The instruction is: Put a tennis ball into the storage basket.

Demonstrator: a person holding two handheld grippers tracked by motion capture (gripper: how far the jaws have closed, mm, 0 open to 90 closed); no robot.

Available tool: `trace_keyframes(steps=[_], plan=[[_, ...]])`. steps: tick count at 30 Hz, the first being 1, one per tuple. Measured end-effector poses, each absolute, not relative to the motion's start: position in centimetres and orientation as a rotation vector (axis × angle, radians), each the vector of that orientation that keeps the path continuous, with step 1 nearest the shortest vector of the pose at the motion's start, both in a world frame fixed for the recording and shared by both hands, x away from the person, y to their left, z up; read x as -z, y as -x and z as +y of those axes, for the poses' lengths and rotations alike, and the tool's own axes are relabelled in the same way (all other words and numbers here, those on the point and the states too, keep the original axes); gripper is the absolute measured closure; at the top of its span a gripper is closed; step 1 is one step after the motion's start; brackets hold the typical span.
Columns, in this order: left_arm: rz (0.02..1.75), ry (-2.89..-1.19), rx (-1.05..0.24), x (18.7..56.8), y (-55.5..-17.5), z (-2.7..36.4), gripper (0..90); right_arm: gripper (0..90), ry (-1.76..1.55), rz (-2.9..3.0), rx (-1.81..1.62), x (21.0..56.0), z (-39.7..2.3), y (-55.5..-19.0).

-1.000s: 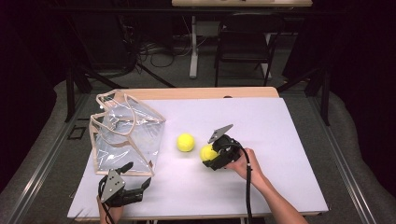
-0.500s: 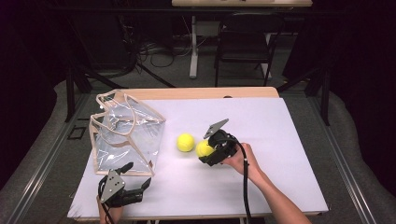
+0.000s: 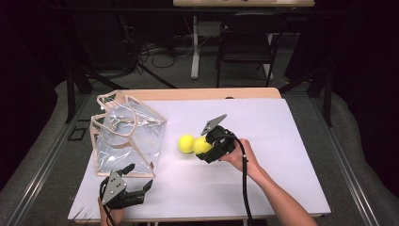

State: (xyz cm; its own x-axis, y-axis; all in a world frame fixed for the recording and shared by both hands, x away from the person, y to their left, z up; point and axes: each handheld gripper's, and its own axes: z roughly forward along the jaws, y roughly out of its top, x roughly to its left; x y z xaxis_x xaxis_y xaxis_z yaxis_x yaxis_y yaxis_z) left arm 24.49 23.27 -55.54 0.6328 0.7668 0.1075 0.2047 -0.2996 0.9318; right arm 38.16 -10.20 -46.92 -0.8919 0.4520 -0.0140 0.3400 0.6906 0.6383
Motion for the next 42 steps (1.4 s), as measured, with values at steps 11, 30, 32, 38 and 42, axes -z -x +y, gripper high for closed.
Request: trace_keyframes(steps=[11,30,32,38,42], plan=[[0.776,-1.830,-0.684,55.5,-24.5,23.2,16.0,25.9,-0.610,2.716,-0.983,45.9,-9.6,-38.9],[0.781,-1.833,-0.677,55.6,-24.7,23.2,16.0,25.8,-0.575,2.703,-0.987,44.7,-8.8,-38.9],[0.777,-1.839,-0.674,55.6,-24.7,23.1,16.0,25.8,-0.578,2.700,-0.992,44.4,-8.7,-39.0],[0.770,-1.840,-0.675,55.5,-24.7,23.1,16.0,25.8,-0.574,2.686,-1.022,43.6,-8.4,-39.2],[0.773,-1.838,-0.675,55.5,-24.7,23.1,16.0,25.8,-0.562,2.683,-1.028,43.0,-8.1,-39.2]])
